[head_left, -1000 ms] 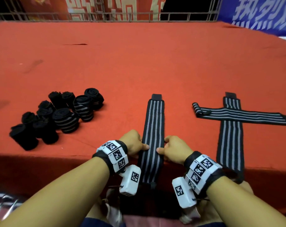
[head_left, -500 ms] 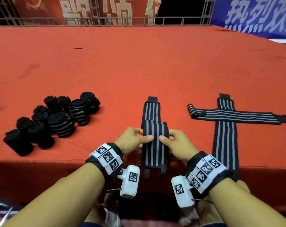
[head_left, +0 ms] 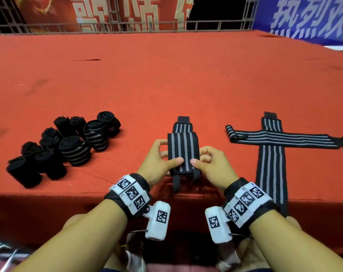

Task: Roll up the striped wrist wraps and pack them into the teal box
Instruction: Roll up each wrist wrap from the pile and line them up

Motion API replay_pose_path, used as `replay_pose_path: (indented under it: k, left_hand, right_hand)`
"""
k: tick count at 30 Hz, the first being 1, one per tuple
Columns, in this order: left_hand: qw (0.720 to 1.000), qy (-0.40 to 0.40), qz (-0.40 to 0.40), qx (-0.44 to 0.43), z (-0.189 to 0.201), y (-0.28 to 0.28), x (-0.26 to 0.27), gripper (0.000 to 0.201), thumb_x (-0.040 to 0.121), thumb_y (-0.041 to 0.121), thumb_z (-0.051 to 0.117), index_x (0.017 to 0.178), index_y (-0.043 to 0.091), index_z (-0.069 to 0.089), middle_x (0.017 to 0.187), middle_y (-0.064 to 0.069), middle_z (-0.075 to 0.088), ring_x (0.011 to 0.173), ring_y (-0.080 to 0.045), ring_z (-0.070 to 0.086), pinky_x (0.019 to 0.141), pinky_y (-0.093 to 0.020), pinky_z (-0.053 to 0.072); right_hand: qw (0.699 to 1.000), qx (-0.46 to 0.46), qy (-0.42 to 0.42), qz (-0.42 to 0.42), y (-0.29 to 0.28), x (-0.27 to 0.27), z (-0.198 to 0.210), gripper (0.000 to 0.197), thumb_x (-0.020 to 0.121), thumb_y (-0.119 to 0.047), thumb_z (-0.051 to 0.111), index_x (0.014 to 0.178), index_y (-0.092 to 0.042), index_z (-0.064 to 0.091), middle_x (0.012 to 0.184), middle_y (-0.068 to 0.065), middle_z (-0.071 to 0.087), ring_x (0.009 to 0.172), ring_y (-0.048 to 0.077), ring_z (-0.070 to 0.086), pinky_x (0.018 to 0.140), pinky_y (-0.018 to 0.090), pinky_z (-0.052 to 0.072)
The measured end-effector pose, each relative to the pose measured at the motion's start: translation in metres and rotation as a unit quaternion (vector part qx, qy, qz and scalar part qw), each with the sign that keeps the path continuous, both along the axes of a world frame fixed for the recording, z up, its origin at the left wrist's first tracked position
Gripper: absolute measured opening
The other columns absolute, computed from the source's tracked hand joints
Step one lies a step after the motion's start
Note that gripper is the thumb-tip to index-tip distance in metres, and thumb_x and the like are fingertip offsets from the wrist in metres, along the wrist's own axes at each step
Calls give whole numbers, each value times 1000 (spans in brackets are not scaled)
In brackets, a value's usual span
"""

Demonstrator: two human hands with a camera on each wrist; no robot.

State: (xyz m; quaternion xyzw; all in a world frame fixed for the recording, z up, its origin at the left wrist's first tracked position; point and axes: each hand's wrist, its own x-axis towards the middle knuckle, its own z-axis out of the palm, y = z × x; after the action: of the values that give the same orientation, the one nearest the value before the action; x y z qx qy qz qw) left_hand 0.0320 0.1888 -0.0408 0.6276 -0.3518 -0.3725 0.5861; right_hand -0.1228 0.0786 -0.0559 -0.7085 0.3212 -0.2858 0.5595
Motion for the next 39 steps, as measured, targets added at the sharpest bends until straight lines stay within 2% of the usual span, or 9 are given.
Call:
replay_pose_path:
  k: [3,8,12,17,21,25,31,34,39]
  left_hand:
    - [997,-56,6,-46,0,2,-2,77,82,-5,77,136,30,36,128,-5,53,85,-34,75,74,-48,63]
    - [983,-146,81,-82,2,-4,-1,39,77,4,83,94,35,67,134,-2,50,95,-33,72,76,-39,62]
    - [985,-118,102,-78,13,-5,1,23,79,6,83,83,25,73,149,7,39,95,-5,69,72,-23,58]
    - [986,-120,94,-69,20,-6,3,4,84,26,80,80,27,80,152,3,46,132,-7,50,91,-43,57]
    - [994,33,7,-102,25,-2,-4,38,95,43,59,97,9,76,100,-10,71,78,-16,66,64,-27,59]
    - [990,-80,-7,-117,21,0,-6,21,100,19,62,106,1,72,63,11,62,53,-2,52,54,-16,44]
    - [988,-104,24,-108,28,3,-9,43,94,10,70,129,27,52,82,-16,77,77,-29,75,73,-39,59]
    - [982,-129,-3,-136,31,5,-8,50,96,7,66,133,35,47,87,-19,75,83,-40,72,76,-45,60]
    - [977,-159,-6,-143,26,0,-3,28,95,11,65,118,26,63,98,-6,76,90,-23,73,84,-41,58]
  right_hand:
    - [997,-54,-29,-48,0,2,3,30,88,-6,74,99,-22,51,99,-2,65,75,17,71,72,40,59]
    - [989,-95,-111,0,5,-2,22,35,82,12,65,92,-22,63,117,-2,61,84,10,69,73,33,56]
    - [981,-164,-78,70,5,-7,26,47,71,19,63,89,-23,74,140,-10,51,104,16,67,69,34,54]
    - [976,-200,-73,54,-2,-1,28,35,81,6,73,91,-28,72,106,-8,70,91,11,66,75,23,47]
    - [981,-168,-92,29,-7,2,29,22,91,-10,71,96,-31,70,86,-10,72,76,14,62,74,40,50]
    - [986,-110,-126,5,-3,2,33,32,93,-11,70,110,-31,51,74,1,72,66,29,61,69,46,52]
    - [982,-150,-116,5,-4,3,33,12,94,-16,66,96,-25,58,79,24,65,63,26,58,62,47,49]
    - [983,-148,-102,39,-7,0,34,23,91,-6,70,112,-16,68,97,1,75,87,14,71,81,34,56]
    - [987,-138,-43,68,-11,-6,40,38,84,-9,80,120,-14,69,93,-12,74,77,-5,64,74,12,47]
